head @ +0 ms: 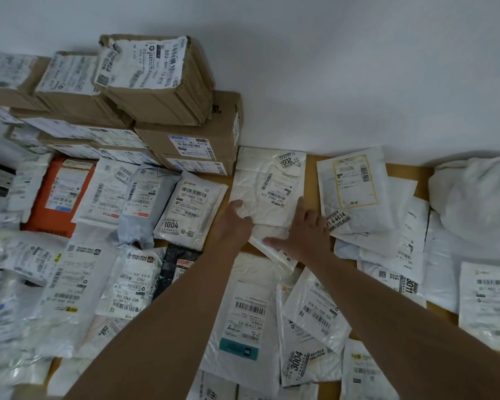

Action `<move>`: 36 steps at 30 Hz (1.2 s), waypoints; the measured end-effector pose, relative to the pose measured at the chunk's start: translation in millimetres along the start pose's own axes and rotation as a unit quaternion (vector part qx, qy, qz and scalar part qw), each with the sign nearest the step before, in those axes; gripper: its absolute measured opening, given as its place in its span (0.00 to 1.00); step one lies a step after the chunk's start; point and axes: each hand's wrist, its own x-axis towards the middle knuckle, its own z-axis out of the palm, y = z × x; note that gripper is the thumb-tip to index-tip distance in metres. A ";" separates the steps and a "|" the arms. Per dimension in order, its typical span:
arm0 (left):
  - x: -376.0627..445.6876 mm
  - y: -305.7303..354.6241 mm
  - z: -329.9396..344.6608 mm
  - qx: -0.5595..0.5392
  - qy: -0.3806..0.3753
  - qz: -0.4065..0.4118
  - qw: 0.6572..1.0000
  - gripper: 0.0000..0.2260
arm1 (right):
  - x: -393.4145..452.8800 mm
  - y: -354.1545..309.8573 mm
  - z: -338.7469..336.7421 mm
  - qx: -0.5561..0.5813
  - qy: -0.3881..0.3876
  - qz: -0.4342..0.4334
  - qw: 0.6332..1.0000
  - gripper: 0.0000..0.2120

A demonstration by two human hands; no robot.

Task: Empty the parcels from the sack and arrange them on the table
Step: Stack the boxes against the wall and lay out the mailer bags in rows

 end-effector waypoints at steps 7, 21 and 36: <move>9.3 0.2 0.0 0.025 0.007 -0.019 0.999 0.24 | 3.2 5.8 -16.0 -0.010 -0.099 -0.015 0.995 0.64; 0.1 -8.7 1.3 -0.003 0.013 0.003 1.000 0.23 | -10.1 26.5 -116.1 0.122 -0.107 0.057 0.985 0.25; -3.9 -1.0 -18.7 -0.161 0.100 -0.016 0.982 0.14 | -2.4 12.3 -73.7 0.385 -0.032 0.137 0.912 0.27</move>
